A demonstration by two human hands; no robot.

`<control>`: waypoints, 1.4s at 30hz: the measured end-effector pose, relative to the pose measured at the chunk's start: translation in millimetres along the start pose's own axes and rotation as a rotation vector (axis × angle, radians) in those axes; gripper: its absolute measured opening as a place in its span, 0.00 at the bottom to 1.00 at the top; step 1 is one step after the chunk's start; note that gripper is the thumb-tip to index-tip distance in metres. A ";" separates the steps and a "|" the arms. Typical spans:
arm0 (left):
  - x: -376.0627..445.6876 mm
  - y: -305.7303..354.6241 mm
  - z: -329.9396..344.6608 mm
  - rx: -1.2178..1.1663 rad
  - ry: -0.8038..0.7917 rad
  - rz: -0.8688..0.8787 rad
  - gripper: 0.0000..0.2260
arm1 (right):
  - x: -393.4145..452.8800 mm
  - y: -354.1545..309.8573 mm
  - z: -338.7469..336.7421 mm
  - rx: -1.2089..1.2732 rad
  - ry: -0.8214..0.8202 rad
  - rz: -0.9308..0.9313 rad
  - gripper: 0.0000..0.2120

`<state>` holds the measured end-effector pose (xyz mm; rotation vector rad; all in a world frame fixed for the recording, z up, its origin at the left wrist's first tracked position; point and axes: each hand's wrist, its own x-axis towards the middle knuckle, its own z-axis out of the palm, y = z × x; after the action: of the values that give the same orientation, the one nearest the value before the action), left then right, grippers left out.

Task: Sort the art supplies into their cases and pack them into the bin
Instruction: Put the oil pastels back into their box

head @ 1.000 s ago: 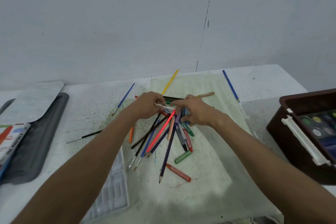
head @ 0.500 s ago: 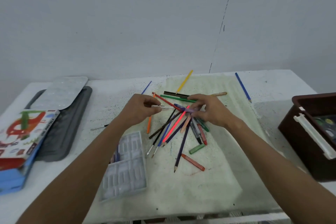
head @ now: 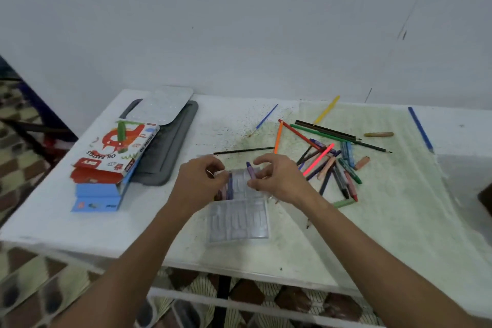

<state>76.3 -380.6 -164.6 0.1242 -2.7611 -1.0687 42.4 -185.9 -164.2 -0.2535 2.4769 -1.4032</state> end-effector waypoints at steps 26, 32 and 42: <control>2.6 -7.4 4.2 0.138 -0.368 0.139 0.07 | 12.4 14.8 28.3 -0.274 0.002 -0.304 0.23; 7.9 -10.2 9.7 0.152 -0.343 0.131 0.13 | 21.3 13.2 21.2 -0.406 -0.074 -0.352 0.24; 11.5 -16.9 13.4 0.302 -0.357 0.232 0.13 | 21.2 20.7 20.8 -0.322 -0.060 -0.352 0.25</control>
<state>62.6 -385.9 -184.2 -0.3753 -3.1354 -0.6647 28.9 -198.2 -195.5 -0.8202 2.6913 -1.0791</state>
